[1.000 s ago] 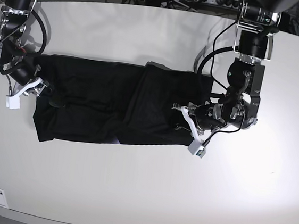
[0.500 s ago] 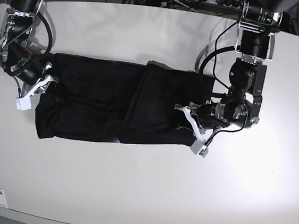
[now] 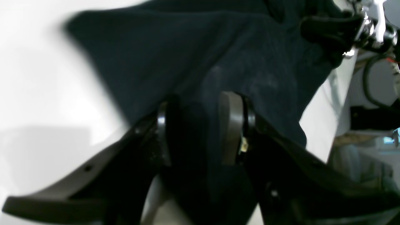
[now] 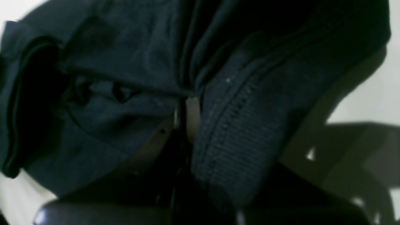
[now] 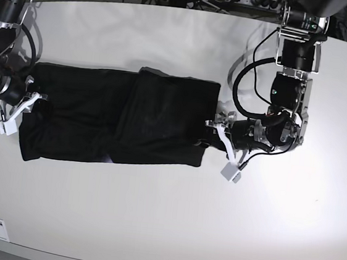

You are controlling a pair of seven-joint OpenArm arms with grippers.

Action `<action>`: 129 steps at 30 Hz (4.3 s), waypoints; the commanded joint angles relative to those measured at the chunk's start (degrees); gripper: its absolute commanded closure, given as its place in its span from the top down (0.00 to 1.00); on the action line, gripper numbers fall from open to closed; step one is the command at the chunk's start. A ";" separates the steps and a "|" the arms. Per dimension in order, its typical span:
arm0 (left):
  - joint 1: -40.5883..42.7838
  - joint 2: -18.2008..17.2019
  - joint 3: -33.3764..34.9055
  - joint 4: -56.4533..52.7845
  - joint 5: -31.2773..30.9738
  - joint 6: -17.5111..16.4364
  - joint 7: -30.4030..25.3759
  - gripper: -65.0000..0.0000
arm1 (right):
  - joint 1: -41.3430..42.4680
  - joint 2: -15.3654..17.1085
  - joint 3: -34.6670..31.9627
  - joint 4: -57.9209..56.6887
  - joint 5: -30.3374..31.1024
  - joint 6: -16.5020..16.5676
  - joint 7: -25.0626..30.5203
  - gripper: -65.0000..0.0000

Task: Fold the T-shirt properly
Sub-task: 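Lift the strip's other end with the right gripper and fold it over, then flatten and square the folded bundle with both grippers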

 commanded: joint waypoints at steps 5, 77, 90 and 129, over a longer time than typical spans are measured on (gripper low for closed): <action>-1.51 -0.63 -4.31 0.83 -1.64 -1.84 -0.87 0.37 | 1.07 4.15 0.33 2.73 -3.61 -1.36 -0.24 0.00; 2.45 -3.67 -4.76 0.83 -4.20 -3.39 -0.81 0.37 | 5.07 -24.48 -10.45 33.73 -2.19 2.82 -5.51 0.23; 2.45 -4.81 -4.76 0.83 -4.17 -3.34 -0.61 0.37 | -7.72 -24.17 -10.54 33.73 -18.38 3.87 6.54 0.00; 0.46 -4.57 -1.20 3.96 -29.73 -9.07 14.18 0.00 | 7.67 -22.56 -28.09 32.22 -41.38 -13.35 21.53 0.00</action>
